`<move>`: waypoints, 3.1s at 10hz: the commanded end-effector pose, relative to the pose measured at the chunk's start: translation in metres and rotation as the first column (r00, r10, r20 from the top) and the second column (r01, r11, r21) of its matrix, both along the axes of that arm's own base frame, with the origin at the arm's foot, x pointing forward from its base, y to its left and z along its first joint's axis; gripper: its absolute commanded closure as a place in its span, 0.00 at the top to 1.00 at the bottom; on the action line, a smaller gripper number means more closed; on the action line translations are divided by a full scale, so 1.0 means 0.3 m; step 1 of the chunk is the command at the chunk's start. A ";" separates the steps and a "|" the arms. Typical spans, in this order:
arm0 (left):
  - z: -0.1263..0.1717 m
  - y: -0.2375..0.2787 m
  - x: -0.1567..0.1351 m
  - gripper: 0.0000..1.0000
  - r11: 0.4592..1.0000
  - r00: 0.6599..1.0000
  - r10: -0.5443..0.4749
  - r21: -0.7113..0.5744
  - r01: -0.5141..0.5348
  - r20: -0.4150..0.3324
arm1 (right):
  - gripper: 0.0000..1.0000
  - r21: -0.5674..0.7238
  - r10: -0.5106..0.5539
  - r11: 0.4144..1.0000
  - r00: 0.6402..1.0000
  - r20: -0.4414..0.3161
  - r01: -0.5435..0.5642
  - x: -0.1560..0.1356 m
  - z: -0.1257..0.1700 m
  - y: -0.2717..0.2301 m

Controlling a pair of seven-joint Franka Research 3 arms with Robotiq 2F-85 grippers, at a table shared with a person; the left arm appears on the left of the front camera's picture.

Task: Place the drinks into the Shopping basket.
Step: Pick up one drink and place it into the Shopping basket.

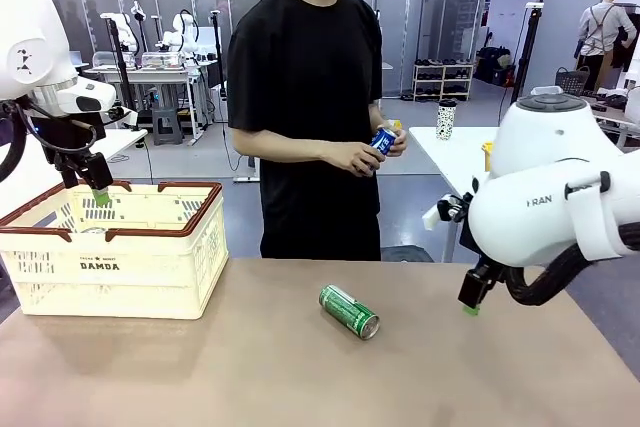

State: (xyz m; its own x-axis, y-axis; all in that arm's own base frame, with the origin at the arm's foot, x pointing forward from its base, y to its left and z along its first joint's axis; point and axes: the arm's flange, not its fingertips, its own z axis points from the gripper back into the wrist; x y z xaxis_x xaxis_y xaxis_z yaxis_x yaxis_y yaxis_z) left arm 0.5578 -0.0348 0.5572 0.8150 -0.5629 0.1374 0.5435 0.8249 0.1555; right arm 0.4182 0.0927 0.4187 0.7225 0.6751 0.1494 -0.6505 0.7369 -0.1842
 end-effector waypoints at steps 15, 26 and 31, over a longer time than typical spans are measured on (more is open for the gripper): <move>0.077 -0.601 -0.120 1.00 0.801 0.799 -0.588 -0.045 0.597 0.129 | 1.00 0.001 -0.004 1.000 1.000 -0.005 0.004 0.000 -0.007 -0.015; -0.201 -0.766 -0.063 1.00 0.642 0.655 -0.755 -0.173 0.747 0.026 | 1.00 0.001 -0.004 1.000 1.000 -0.005 0.004 0.000 -0.007 -0.015; -0.124 -0.512 -0.270 1.00 0.667 0.672 -0.740 -0.143 0.731 -0.020 | 1.00 0.001 -0.004 1.000 1.000 -0.005 0.004 0.000 -0.007 -0.015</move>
State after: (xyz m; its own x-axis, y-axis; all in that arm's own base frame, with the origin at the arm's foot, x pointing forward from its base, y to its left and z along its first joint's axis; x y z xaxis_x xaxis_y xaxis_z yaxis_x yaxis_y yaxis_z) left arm 0.4977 -0.2051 0.5285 0.1589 -0.9666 0.2010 0.9845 0.1703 0.0407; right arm 0.4179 0.0882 0.4157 0.7260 0.6724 0.1447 -0.6491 0.7393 -0.1791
